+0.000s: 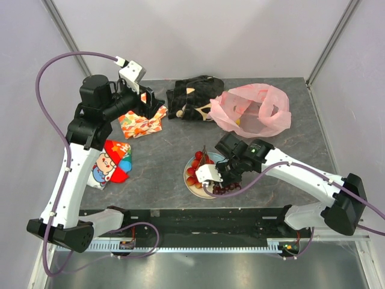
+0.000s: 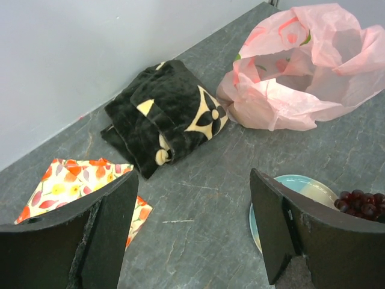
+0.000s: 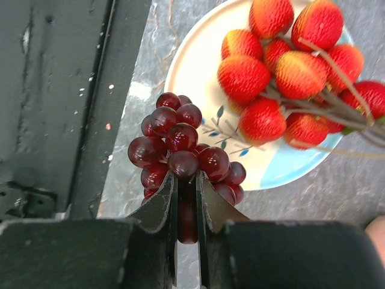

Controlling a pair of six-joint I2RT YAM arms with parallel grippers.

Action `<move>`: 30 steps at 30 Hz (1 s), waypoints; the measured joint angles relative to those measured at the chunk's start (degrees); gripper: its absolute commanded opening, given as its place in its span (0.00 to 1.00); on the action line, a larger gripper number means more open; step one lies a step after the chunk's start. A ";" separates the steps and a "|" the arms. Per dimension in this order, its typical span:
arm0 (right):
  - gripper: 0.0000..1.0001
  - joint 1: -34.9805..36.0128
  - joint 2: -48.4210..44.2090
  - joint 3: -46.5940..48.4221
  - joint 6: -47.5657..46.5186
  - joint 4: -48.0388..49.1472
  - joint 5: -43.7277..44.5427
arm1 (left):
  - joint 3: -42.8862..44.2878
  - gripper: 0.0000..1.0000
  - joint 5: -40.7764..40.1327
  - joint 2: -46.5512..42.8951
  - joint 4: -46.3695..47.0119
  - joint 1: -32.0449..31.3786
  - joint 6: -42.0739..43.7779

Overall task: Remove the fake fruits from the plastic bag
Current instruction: Place the fake fruit on the plate.

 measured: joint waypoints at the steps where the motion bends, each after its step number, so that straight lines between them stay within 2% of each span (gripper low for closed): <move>1: 0.00 0.17 0.33 0.00 -0.24 0.59 0.00 | -0.11 0.81 0.09 0.00 0.00 0.24 -0.07; 11: 0.03 2.75 5.92 -0.24 -3.06 4.61 -0.07 | -0.31 0.81 1.03 0.15 -0.09 0.94 -0.59; 22: 0.04 5.07 6.38 -2.01 -3.80 8.02 -0.09 | -0.31 0.81 2.14 1.60 -0.07 1.01 -1.07; 25: 0.14 5.66 6.99 -2.01 -3.48 9.25 -0.20 | -0.31 0.81 2.23 1.60 -0.07 1.01 -1.09; 28: 0.44 5.84 8.44 -2.01 -3.04 10.23 0.07 | -0.31 0.81 2.32 1.60 -0.07 1.05 -1.09; 30: 0.48 5.90 9.40 -2.01 -2.16 10.67 0.63 | -0.31 0.81 2.43 1.60 -0.07 1.05 -1.09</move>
